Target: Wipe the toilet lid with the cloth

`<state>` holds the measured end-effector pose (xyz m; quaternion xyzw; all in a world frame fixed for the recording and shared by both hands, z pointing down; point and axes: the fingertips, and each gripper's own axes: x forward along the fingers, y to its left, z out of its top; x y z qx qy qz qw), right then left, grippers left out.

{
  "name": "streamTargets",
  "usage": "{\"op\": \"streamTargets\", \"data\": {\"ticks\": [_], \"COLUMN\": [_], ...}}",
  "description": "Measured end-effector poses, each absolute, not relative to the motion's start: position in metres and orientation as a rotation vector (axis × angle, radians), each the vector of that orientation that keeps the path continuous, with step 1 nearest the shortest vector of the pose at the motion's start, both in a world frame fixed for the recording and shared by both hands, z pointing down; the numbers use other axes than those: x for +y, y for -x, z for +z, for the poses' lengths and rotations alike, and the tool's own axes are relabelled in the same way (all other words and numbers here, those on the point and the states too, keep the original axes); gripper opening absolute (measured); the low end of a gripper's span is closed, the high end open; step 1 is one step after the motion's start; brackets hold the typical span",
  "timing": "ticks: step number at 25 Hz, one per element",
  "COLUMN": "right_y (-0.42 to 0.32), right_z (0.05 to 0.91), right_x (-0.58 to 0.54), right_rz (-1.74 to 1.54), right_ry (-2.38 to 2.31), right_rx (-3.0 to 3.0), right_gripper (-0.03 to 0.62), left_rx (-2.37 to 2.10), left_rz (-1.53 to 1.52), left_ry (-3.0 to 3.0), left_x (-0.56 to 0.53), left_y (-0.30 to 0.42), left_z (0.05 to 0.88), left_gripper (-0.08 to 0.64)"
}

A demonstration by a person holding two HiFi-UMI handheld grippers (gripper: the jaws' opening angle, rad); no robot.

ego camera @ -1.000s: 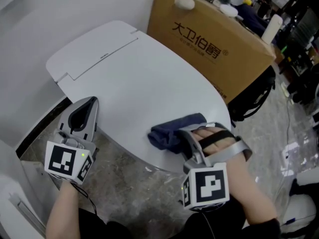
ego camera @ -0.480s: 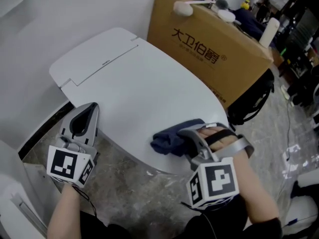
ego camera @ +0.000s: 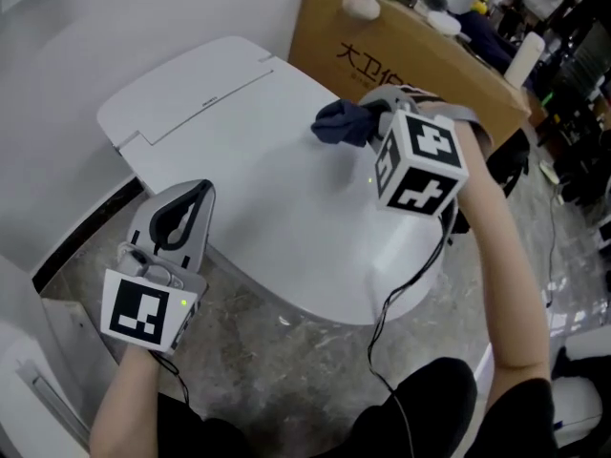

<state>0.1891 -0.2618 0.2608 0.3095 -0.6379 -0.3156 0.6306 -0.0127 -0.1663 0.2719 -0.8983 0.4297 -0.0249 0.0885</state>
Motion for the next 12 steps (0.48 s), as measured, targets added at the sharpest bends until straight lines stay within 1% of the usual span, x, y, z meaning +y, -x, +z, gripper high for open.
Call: {"op": "streamTargets", "data": {"ticks": [5,12], "right_y": [-0.209,-0.227], "right_z": [0.278,0.3], "right_x": [-0.322,-0.372], "right_rz": [-0.687,-0.66], "right_ry": [-0.697,-0.717], "right_rx": [-1.432,-1.447], "right_gripper": [0.066,0.066], "left_rx": [1.275,1.269], "left_rz": [-0.026,0.017], "left_ry": [2.675,2.658], "left_x": [-0.172,-0.172], "left_y": [0.012,0.011], "left_z": [0.271,0.269], "left_gripper": [0.011,0.011]}}
